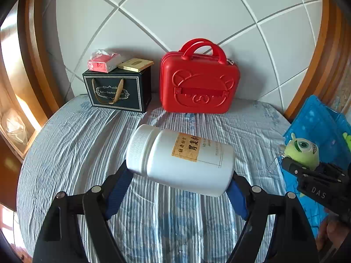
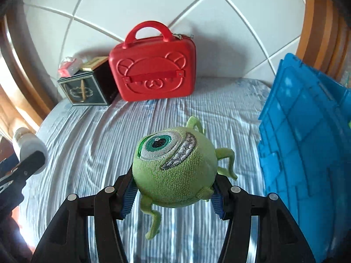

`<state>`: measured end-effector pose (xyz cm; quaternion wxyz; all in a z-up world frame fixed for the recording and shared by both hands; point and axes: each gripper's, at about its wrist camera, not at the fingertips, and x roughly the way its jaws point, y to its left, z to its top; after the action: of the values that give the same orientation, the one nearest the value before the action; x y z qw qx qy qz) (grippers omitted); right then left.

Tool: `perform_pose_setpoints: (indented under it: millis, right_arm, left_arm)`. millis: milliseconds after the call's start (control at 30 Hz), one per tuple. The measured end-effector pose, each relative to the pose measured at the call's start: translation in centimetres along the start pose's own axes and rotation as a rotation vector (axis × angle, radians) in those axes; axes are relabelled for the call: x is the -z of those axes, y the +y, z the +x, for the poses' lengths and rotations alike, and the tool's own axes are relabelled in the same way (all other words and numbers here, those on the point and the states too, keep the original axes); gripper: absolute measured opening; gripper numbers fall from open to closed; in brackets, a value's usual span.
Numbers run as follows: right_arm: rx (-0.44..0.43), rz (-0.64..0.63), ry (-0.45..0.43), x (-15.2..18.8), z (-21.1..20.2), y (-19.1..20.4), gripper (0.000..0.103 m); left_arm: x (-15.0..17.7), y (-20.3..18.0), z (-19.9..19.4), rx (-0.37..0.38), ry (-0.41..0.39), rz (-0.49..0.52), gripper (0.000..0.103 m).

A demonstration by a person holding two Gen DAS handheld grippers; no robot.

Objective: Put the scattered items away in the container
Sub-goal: 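Lift and carry the pill bottle and green plush over the blue crate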

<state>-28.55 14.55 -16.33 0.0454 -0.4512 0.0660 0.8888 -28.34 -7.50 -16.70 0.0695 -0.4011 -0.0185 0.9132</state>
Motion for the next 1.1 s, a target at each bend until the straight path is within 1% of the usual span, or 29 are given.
perform_pose_setpoints:
  millis: [167,267,333,400,500,567,767,900,1100]
  right_arm:
    - [-0.016,-0.001,-0.009,1.5,-4.5,0.7,0.056]
    - [-0.025,0.013,-0.024,2.3,-6.7,0.8,0.056]
    - [-0.022,0.027,-0.029,2.9,-7.6,0.8,0.057]
    - [-0.014,0.025,-0.034,3.4,-8.1,1.0,0.057]
    - [-0.015,0.030,-0.038,4.0,-8.9,1.2,0.057]
    - [-0.024,0.040,-0.032,4.5,-9.5,1.4,0.057]
    - [-0.031,0.014,-0.040,6.0,-11.6,2.3,0.057]
    - [-0.048,-0.001,-0.062,6.3,-13.1,2.3,0.057]
    - [-0.091,-0.029,-0.106,6.3,-15.3,1.7,0.057]
  left_arm:
    - [-0.4,0.5,-3.3,0.020,-0.003,-0.001,0.080]
    - [-0.7,0.6,-5.4,0.029,-0.039,0.019,0.080]
    - [-0.7,0.8,-6.7,0.024,-0.071,0.033,0.080]
    - [-0.7,1.0,-7.6,0.026,-0.086,0.036,0.080]
    - [-0.2,1.2,-8.4,0.033,-0.095,0.047,0.080]
    - [0.4,1.3,-8.7,0.043,-0.089,0.049,0.080]
    - [2.2,1.2,-8.9,0.064,-0.060,0.035,0.080]
    - [2.1,0.5,-9.7,0.059,-0.075,0.040,0.080]
    - [1.5,-0.9,-11.5,0.033,-0.114,0.041,0.080]
